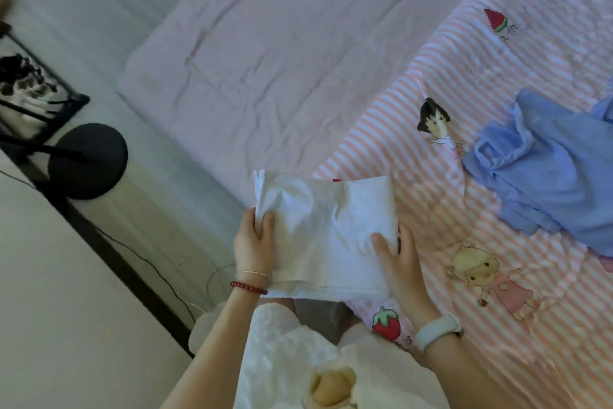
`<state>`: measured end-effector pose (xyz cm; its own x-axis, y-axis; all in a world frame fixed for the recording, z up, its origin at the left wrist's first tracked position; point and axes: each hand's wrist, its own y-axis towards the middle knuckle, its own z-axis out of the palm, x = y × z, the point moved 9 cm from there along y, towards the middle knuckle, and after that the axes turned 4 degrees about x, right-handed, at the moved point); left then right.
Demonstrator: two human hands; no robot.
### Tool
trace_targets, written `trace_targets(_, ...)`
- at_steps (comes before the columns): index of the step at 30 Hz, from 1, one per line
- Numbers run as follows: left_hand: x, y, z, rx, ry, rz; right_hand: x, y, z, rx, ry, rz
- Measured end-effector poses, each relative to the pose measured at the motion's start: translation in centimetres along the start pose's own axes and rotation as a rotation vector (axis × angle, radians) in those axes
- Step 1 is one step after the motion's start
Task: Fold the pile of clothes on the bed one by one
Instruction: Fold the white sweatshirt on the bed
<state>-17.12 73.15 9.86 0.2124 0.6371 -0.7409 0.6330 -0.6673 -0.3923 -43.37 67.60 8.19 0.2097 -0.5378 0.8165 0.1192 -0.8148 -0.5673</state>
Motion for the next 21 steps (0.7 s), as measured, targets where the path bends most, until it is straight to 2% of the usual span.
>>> trace_targets(6, 2.9, 6.2, -10.7, -0.136, -0.118, -0.083, 5.4, 3.1, 13.0, 0.090, -0.182, -0.077)
trace_targets(13, 6.0, 15.1, -22.5, -0.219, -0.172, -0.141, 10.6, 6.5, 28.2, 0.138, -0.330, -0.120)
trace_targets(21, 7.7, 23.3, -31.9, -0.346, -0.233, -0.202, 16.5, 11.7, 41.6, 0.245, -0.440, -0.167)
